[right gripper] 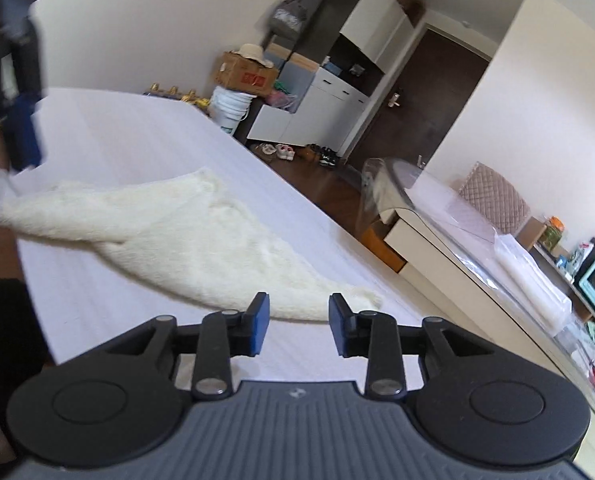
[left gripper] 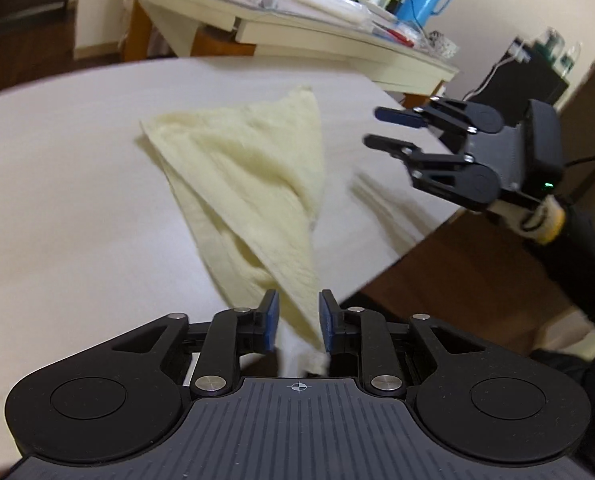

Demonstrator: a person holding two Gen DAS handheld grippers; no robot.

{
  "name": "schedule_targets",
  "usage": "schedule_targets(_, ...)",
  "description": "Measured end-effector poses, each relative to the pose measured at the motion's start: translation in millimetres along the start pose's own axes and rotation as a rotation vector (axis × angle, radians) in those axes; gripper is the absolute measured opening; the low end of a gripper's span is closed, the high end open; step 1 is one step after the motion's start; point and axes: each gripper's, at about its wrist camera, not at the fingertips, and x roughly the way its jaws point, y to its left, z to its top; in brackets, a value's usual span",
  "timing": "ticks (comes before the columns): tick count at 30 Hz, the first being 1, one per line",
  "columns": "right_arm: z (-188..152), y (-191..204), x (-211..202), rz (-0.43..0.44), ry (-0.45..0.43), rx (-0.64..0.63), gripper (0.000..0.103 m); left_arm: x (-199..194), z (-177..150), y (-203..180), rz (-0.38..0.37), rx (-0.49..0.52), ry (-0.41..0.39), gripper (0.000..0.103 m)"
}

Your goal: Fold towel

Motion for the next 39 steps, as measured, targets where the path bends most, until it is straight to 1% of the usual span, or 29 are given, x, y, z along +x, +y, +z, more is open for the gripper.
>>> schedule_targets(2, -2.1, -6.0, 1.8, 0.009, -0.002, 0.021, 0.037, 6.7, -5.1, -2.6, 0.006, 0.0, 0.006, 0.031)
schedule_targets(4, -1.8, -12.1, 5.1, 0.015, 0.001, 0.044, 0.041, 12.3, -9.3, -4.0, 0.018, 0.006, 0.014, 0.032)
schedule_targets(7, -1.5, -20.2, 12.5, 0.021, 0.02, 0.085, 0.041, 19.9, -15.1, -5.0, 0.029, 0.006, 0.013, 0.032)
schedule_targets(11, 2.6, -35.1, 31.7, 0.019, 0.032, 0.149, 0.041, 21.6, -21.0, -10.4, 0.05, 0.038, -0.002, 0.032)
schedule_targets(13, 5.5, -39.0, 44.8, 0.017, 0.042, 0.153, 0.041, 21.2, -21.9, -13.4, 0.066, 0.053, -0.006, 0.026)
schedule_targets(15, 8.2, -41.6, 57.7, 0.022, 0.057, 0.154, 0.041, 21.4, -22.9, -17.0, 0.081, 0.076, -0.008, 0.025)
schedule_targets(16, 9.2, -42.9, 64.0, 0.026, 0.066, 0.156, 0.041, 21.8, -22.9, -17.5, 0.087, 0.083, -0.009, 0.019)
schedule_targets(17, 10.0, -44.1, 71.5, 0.037, 0.078, 0.163, 0.041, 22.0, -22.4, -16.6, 0.088, 0.083, -0.009, 0.017)
schedule_targets(19, 11.3, -46.2, 87.4, 0.065, 0.104, 0.181, 0.041, 21.5, -21.7, -13.5, 0.081, 0.074, -0.008, 0.009)
schedule_targets(22, 8.8, -45.3, 100.7, 0.08, 0.135, 0.163, 0.04, 20.8, -20.1, -7.6, 0.051, 0.059, 0.01, 0.005)
schedule_targets(24, 7.4, -46.7, 101.9, 0.076, 0.136, 0.155, 0.043, 19.8, -17.4, -1.3, 0.024, 0.047, 0.028, 0.004)
schedule_targets(25, 7.0, -48.1, 102.7, 0.07, 0.139, 0.152, 0.043, 18.5, -16.2, 0.9, 0.019, 0.043, 0.032, 0.003)
schedule_targets(27, 3.0, -52.7, 106.2, 0.028, 0.145, 0.127, 0.043, 16.9, -13.5, 6.7, -0.001, 0.041, 0.049, 0.003)
schedule_targets(30, -0.6, -58.8, 108.4, 0.01, 0.146, 0.124, 0.043, 15.1, -12.5, 10.7, -0.025, 0.045, 0.071, 0.003)
schedule_targets(33, -3.9, -64.6, 110.7, -0.005, 0.147, 0.118, 0.043, 12.6, -13.9, 13.1, -0.024, 0.048, 0.089, 0.003)
schedule_targets(34, -3.5, -63.3, 110.9, -0.01, 0.147, 0.097, 0.043, 11.3, -14.7, 14.5, -0.023, 0.045, 0.09, 0.003)
schedule_targets(39, -4.7, -64.8, 113.9, -0.029, 0.142, 0.063, 0.043, 10.0, -15.6, 13.7, -0.001, 0.062, 0.101, 0.003)
